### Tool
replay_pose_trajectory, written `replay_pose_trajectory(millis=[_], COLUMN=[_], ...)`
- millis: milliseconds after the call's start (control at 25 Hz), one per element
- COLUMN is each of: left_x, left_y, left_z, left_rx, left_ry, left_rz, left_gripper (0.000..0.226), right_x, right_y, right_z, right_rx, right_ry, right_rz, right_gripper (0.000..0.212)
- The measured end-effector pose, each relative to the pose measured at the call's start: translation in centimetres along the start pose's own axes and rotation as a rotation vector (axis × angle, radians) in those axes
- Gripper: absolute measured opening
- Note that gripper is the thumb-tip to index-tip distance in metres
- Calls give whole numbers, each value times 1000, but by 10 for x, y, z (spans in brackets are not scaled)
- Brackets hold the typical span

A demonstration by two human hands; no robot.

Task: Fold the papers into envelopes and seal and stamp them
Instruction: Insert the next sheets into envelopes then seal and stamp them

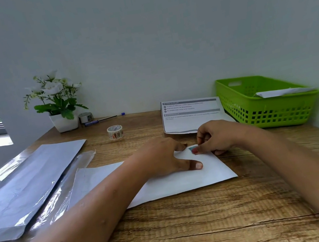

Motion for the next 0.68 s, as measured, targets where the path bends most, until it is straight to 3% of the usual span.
replay_pose_trajectory(millis=[360,680], left_x=[3,3], left_y=[-1,1], left_z=[-1,1], left_rx=[16,55], left_ry=[-11,-12], left_rz=[-34,-46], left_gripper=[83,75], right_x=[-1,0], right_y=[-2,3], right_z=[-9,-12], right_rx=[36,87], right_ry=[164,97], right_rz=[117,-17], right_gripper=[33,14])
Point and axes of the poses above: each hand's wrist, its own z-axis away from the middle knuckle, its own x-axis out of the palm, y = z × x, the point moved 7 cm from there along -z, towards the middle knuckle, and after that the axes turned 9 degrees about y, right-handed, at the moved point
